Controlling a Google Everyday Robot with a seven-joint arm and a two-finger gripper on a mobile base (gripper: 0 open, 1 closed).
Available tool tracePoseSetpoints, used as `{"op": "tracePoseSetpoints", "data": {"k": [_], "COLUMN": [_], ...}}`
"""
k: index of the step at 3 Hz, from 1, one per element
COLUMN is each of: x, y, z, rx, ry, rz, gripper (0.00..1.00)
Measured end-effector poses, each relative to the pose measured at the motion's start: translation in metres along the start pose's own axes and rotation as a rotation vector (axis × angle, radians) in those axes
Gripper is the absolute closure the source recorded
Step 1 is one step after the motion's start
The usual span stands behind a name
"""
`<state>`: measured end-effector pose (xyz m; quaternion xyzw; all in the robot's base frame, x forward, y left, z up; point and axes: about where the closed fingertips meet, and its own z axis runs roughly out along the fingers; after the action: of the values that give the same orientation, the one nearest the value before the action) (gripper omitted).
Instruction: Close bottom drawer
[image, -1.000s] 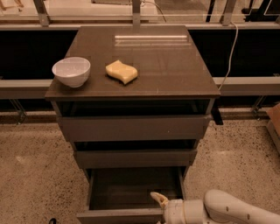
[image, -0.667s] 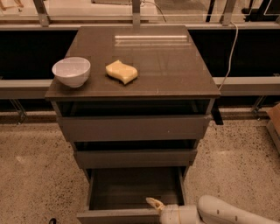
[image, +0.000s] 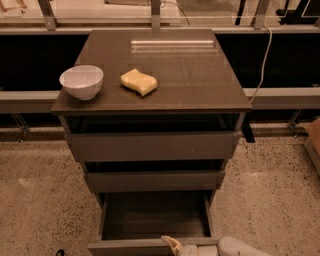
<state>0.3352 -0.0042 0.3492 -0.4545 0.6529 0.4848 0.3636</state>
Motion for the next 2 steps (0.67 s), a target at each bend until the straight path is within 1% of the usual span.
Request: {"op": "tracePoseSetpoints", "data": {"k": [1,2], "x": [0.0,0.014], "y": [0.0,0.0], "z": [0.0,0.016], "rx": [0.0,-0.005], "ry": [0.0,0.021], "rz": [0.0,-0.081], "gripper": [0.0,0.15]}}
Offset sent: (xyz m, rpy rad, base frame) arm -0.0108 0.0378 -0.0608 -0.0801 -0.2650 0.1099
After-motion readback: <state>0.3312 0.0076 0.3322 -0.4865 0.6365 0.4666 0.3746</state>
